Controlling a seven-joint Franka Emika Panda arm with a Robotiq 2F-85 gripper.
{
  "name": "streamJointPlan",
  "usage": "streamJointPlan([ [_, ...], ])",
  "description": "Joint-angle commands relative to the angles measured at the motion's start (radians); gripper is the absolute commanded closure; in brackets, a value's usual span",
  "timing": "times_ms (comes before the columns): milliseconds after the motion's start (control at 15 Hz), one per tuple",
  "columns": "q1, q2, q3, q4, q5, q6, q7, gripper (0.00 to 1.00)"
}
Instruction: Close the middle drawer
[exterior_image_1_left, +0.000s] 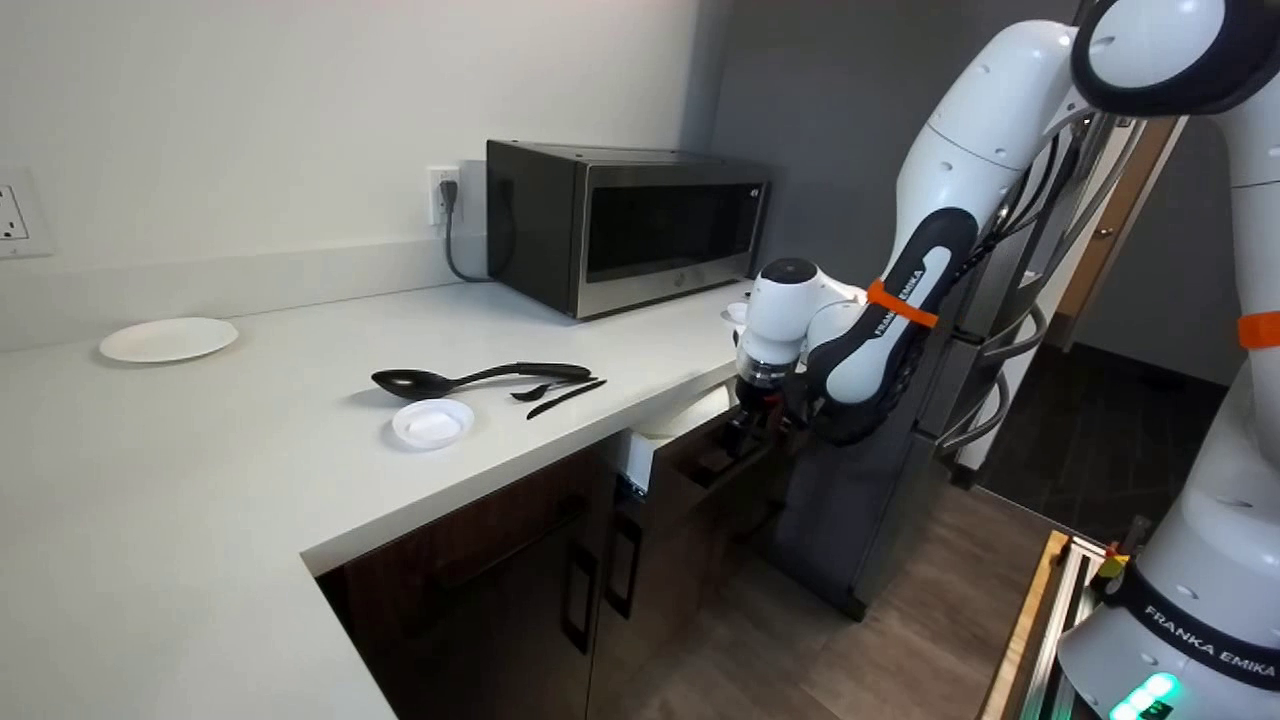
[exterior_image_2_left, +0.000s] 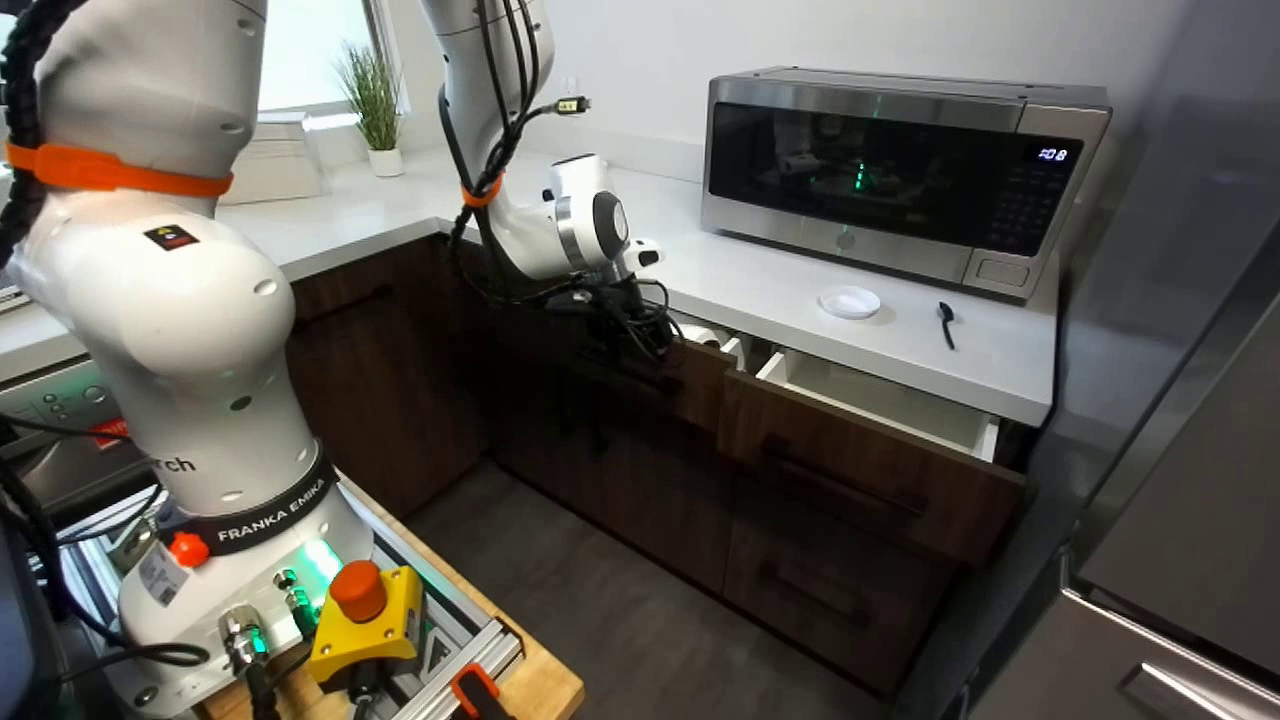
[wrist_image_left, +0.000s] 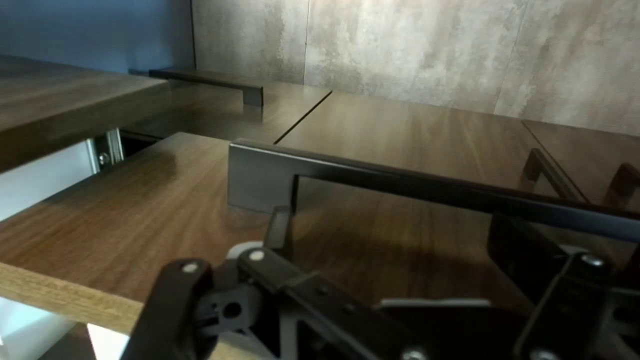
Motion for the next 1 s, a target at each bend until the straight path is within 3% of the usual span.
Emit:
streamJointPlan([
  [0, 0.043, 0.084, -0.028, 0.065, -0.016, -0.029, 0.066, 0.00],
  [133, 0.005, 0.024, -0.003, -0.053, 0.000, -0.061, 0.001, 0.00],
  [267, -0.004, -0.049, -0.027, -0.175, -0.035, -0.049, -0.014, 0.00],
  [533, 0.011, -0.180, -0.129, -0.368, -0.181, 0.011, -0.019, 0.00],
  [733, 0.072, -0.289, -0.265, -0.451, -0.441, 0.152, 0.097, 0.00],
  [800, 0.059, -0.315, -0.285, -0.461, -0.503, 0.194, 0.168, 0.00],
  [867, 0.020, -0.246, -0.265, -0.404, -0.524, 0.265, 0.221, 0.00],
  [933, 0.037, -0.280, -0.292, -0.416, -0.534, 0.261, 0.266, 0.00],
])
